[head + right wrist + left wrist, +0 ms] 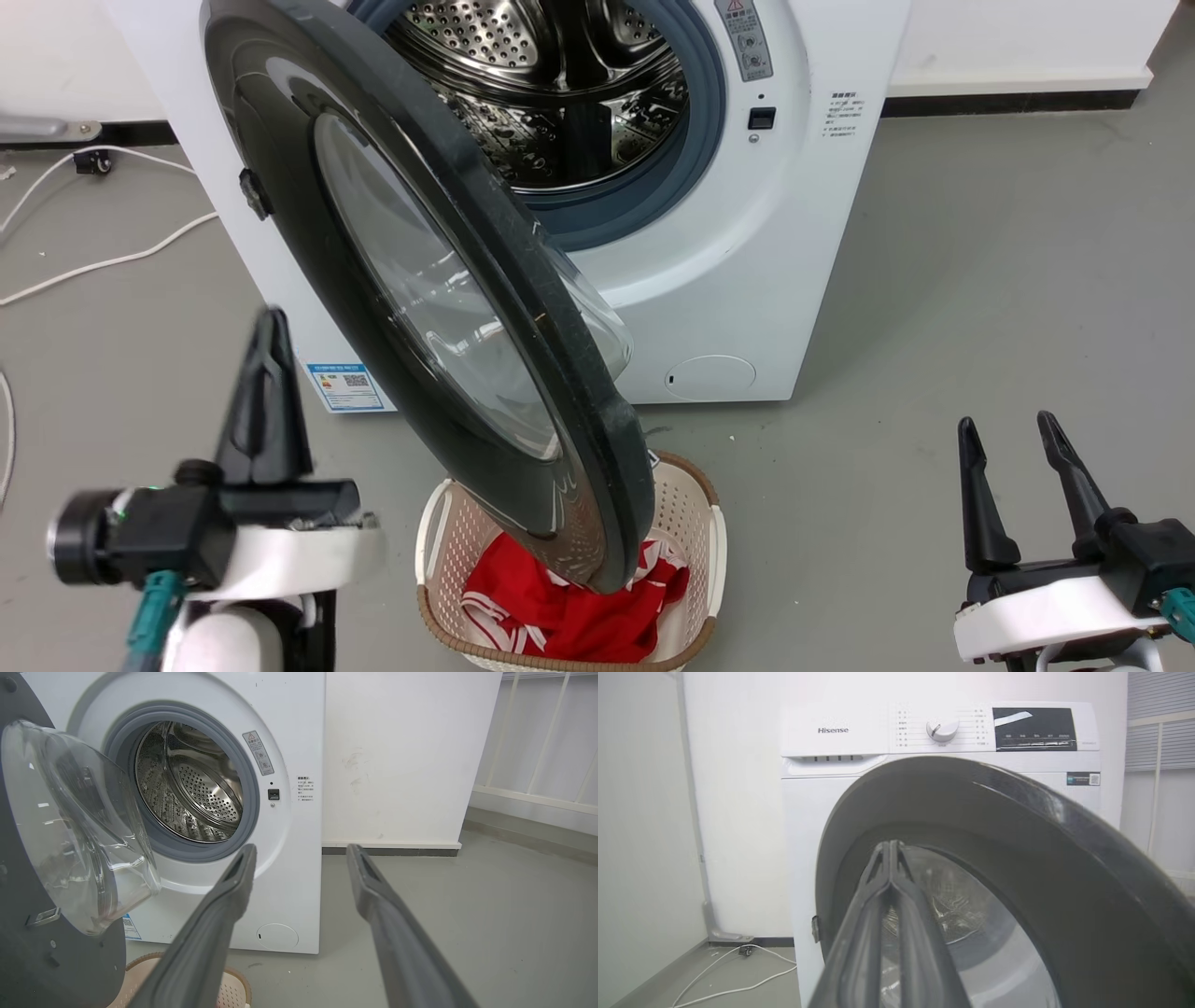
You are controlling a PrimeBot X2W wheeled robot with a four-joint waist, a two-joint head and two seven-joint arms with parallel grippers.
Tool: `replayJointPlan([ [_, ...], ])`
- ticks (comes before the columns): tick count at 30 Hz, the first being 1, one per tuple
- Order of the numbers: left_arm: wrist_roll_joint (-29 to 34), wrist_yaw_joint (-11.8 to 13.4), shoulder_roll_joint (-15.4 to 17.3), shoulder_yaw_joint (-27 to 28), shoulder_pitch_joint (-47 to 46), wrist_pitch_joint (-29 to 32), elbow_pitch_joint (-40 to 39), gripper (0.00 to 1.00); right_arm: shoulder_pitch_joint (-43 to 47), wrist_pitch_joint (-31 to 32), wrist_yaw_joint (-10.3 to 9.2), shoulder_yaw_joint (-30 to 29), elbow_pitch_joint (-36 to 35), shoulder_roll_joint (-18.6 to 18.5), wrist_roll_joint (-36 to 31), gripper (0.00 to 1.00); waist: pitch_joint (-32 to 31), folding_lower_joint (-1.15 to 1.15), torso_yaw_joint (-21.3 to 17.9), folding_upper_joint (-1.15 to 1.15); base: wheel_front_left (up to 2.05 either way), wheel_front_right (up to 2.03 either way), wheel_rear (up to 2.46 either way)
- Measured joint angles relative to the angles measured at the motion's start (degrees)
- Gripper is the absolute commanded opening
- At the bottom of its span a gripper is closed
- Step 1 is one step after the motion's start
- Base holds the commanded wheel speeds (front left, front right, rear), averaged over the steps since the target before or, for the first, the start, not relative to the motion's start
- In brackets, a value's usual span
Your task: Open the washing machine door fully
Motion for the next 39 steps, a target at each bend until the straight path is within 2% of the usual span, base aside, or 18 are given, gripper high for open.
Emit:
replayJointPlan([
  [8,1.4,-0.1,0.0,-2.6,-3.2,0.0,-15.3,0.00,0.0,0.1,0.00,0.1,0.3,0.0,0.5,1.00,-0.4,0.00,0.4,0.00,0.00,0.00,0.00],
  [12,1.5,-1.1,-0.1,-6.9,-5.1,0.0,-21.1,0.00,0.0,0.2,0.00,0.2,0.3,0.0,0.5,1.00,-0.6,0.00,0.3,0.00,0.00,0.00,0.00],
  [16,0.6,-2.5,-0.1,-13.4,-6.2,0.0,-22.9,0.00,0.0,0.3,0.00,0.1,0.3,0.0,0.6,1.00,-0.8,0.00,0.2,0.00,0.00,0.00,0.00],
  [23,-2.4,-4.1,-0.1,-25.5,-5.1,0.4,-17.1,0.00,0.0,0.7,0.00,0.2,0.4,0.0,1.0,1.00,-1.0,0.00,-0.3,0.00,0.00,0.00,0.00],
  [28,-5.4,-4.6,0.9,-32.2,-2.5,5.1,-11.3,0.00,0.1,1.1,0.00,0.1,0.4,0.0,1.1,1.00,-0.8,0.00,-0.2,0.00,0.00,0.00,0.00],
  [32,-7.7,-4.7,1.8,-34.8,0.3,9.0,-7.1,0.00,0.1,1.4,0.00,0.0,0.3,0.0,1.4,1.00,-0.5,0.00,0.0,0.00,0.00,0.00,0.00],
  [39,-8.4,-3.6,2.6,-34.6,2.0,11.7,-0.5,0.00,0.0,1.7,0.00,0.6,0.3,0.0,1.5,1.00,0.4,0.00,0.3,0.00,0.00,0.00,0.00],
])
